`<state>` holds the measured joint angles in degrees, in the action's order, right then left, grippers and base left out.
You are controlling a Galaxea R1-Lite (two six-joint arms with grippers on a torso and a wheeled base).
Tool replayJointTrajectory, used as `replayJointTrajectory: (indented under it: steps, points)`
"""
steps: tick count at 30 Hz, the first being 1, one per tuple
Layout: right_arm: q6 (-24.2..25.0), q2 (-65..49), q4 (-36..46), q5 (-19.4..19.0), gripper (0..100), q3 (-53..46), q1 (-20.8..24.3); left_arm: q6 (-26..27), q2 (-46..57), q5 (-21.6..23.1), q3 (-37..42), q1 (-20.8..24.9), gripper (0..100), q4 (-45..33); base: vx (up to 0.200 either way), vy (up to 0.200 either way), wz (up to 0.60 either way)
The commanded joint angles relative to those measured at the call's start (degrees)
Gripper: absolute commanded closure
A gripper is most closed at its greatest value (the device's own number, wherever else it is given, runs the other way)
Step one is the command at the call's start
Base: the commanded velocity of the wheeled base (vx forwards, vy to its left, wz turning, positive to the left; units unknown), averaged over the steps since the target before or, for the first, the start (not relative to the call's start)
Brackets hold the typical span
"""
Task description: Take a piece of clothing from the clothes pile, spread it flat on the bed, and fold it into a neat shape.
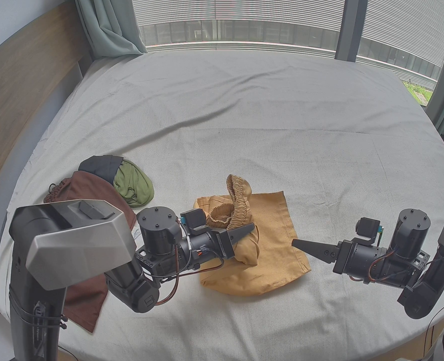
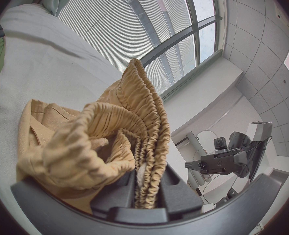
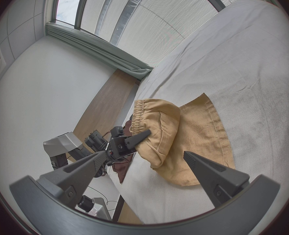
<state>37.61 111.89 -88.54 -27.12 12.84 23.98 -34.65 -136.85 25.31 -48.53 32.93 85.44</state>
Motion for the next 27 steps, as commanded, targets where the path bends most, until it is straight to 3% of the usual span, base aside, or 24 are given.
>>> replayJointTrajectory:
  steps: [1, 6, 7, 27]
  points:
    - [0.0, -0.1, -0.1, 0.0, 0, 0.1, 0.0, 0.0, -3.7, -1.0, -2.7, 1.0, 100, -0.1, 0.000, 0.000, 0.00]
    - [-0.1, -0.2, -0.1, 0.0, 0, 0.3, -0.6, 0.0, -4.6, -1.4, -3.5, 1.1, 100, -0.5, 0.000, 0.000, 0.00]
    - [-0.1, -0.1, -0.1, 0.0, 0, 0.3, -0.6, 0.0, -4.6, -1.4, -3.5, 1.2, 0, -0.7, 0.000, 0.000, 0.00]
    - [-0.1, 0.6, 0.0, 0.0, 0, 0.7, -0.7, 0.6, 1.1, -4.1, -2.8, 3.6, 0, -0.4, 0.000, 0.000, 0.00]
